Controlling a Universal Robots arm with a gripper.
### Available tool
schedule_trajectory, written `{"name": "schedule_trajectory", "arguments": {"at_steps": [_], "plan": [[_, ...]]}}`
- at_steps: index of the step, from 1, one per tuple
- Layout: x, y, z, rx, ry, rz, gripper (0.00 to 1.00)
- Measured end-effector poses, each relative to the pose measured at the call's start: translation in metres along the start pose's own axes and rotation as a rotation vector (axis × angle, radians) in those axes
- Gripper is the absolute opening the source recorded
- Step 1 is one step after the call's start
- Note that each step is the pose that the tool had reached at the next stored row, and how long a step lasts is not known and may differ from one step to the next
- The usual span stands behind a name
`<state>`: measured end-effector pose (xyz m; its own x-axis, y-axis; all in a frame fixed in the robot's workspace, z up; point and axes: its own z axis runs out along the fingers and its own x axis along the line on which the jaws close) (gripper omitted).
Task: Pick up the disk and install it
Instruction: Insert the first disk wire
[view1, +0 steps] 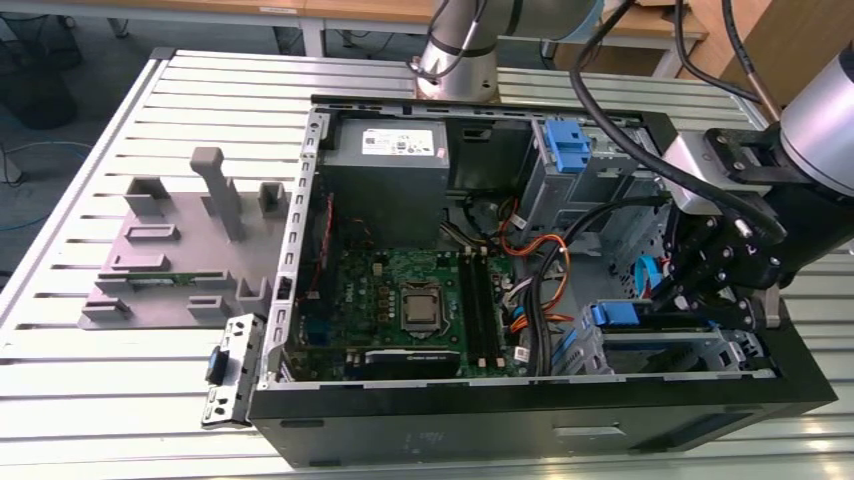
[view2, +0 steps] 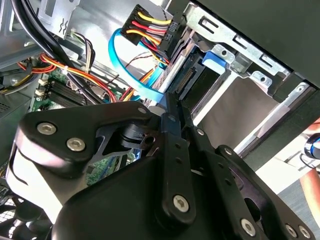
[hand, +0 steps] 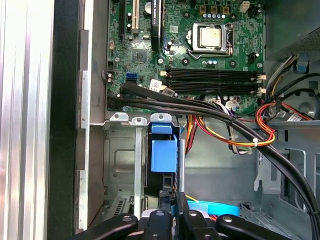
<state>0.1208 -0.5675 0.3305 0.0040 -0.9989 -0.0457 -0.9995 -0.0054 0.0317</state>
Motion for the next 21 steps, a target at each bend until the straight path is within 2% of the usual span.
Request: {"name": "schedule_trajectory", "arguments": {"at_steps": [9,11,14,17,21], "plan": [[0.0000,-0.0001,0.0014,0.0001,-0.0023,0.000,0.17],[0.0000,-0.0001,0.0009,0.0001,-0.0010,0.000,0.29],[0.0000,0.0000,0.0008,0.0000,-0.0009,0.000,0.29],[-0.0001,0.0000,-0.0023,0.0000,-0.0010,0.000,0.29],[-0.0005,0.0003,-0.0096,0.0000,-0.0010,0.000,0.29]]}}
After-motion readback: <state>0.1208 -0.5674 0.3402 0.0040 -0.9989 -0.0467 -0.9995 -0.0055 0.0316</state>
